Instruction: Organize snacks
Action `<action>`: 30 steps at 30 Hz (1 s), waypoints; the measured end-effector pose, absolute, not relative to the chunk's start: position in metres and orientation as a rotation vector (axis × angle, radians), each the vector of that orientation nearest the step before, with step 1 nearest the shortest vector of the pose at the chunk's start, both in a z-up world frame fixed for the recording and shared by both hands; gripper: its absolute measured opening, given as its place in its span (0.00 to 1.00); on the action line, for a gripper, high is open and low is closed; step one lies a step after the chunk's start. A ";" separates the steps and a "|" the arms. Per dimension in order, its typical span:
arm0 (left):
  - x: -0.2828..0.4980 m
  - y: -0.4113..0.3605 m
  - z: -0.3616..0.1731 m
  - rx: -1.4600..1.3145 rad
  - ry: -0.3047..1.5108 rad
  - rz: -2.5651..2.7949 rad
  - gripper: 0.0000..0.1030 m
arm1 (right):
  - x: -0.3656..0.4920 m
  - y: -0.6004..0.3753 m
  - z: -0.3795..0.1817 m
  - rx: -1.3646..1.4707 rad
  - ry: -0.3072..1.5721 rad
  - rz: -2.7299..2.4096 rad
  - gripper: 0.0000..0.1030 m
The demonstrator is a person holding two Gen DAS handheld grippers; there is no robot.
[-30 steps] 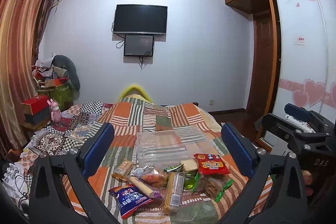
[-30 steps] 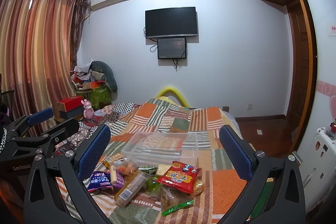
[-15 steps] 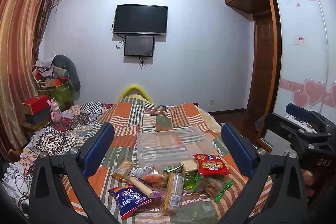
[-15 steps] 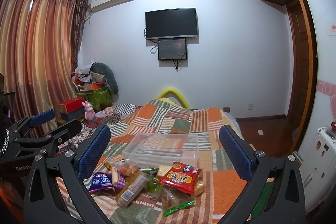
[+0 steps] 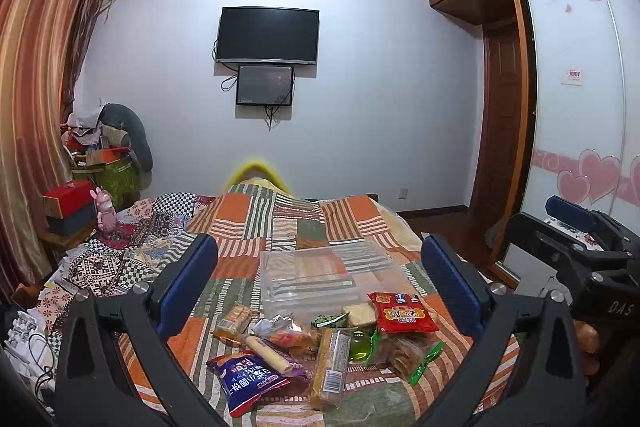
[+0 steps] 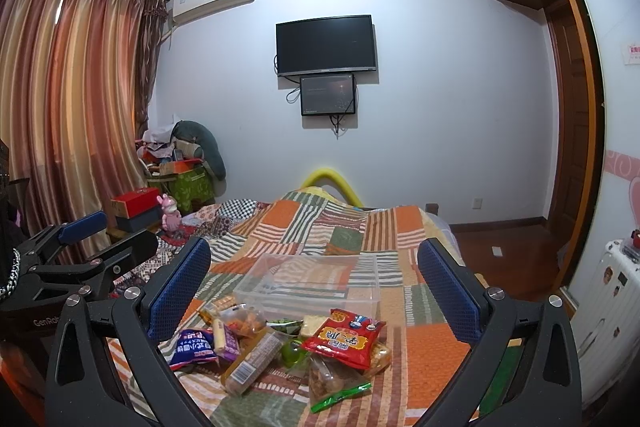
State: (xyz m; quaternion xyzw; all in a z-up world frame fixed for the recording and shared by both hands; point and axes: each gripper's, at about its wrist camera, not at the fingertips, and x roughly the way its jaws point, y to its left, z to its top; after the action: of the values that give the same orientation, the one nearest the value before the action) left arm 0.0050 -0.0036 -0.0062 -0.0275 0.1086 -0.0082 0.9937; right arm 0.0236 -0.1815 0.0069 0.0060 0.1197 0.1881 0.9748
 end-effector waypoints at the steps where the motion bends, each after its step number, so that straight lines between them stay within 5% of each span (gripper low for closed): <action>1: 0.005 -0.004 -0.006 -0.055 0.218 -0.016 1.00 | 0.024 -0.182 0.007 0.013 0.242 0.379 1.00; 25: 0.022 0.006 -0.021 -0.035 0.264 0.010 1.00 | 0.043 -0.180 -0.008 0.024 0.299 0.379 1.00; 30: 0.036 0.022 -0.035 -0.020 0.314 0.039 0.89 | 0.059 -0.183 -0.023 0.020 0.366 0.377 0.89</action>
State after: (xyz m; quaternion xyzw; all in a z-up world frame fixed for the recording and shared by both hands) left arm 0.0358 0.0215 -0.0355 -0.0098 0.1565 0.0194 0.9874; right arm 0.0587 -0.1826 -0.0232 0.0100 0.1808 0.1863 0.9657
